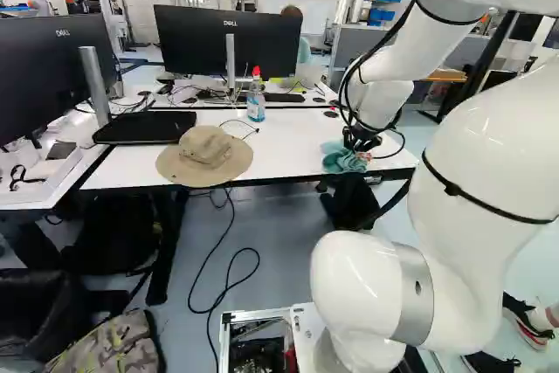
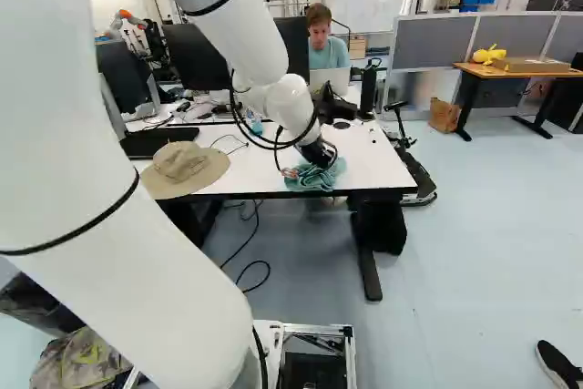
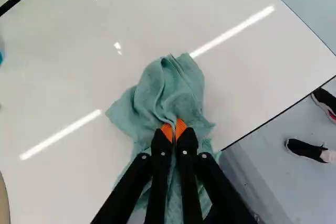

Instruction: Clean the table with the green towel

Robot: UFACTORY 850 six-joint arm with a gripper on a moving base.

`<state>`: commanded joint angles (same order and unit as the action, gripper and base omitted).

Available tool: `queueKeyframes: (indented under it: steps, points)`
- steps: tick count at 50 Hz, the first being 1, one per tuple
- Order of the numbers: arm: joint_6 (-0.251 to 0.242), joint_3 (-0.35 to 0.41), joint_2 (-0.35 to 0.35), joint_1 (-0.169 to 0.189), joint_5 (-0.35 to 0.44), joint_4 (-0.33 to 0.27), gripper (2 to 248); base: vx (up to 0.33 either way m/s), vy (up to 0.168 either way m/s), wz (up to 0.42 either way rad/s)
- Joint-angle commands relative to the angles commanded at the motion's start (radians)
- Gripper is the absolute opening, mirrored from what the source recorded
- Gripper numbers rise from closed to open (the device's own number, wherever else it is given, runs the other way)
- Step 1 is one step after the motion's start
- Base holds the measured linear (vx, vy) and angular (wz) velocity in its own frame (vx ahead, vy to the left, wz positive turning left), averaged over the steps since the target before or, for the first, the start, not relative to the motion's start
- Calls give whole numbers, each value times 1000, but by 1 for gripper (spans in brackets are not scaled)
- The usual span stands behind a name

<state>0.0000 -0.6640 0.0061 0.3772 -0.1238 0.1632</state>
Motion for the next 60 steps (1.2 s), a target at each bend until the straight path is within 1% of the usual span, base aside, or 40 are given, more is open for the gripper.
queueKeyframes:
  steps: [26,39,51,60]
  points:
    - [0,-124,-118,-39,0,0,27,0,0,0]
    - [0,-179,-167,-70,0,0,27,0,0,0]
    - [0,-199,-184,-109,0,0,27,0,0,0]
    - [0,-179,-166,-134,0,0,27,0,0,0]
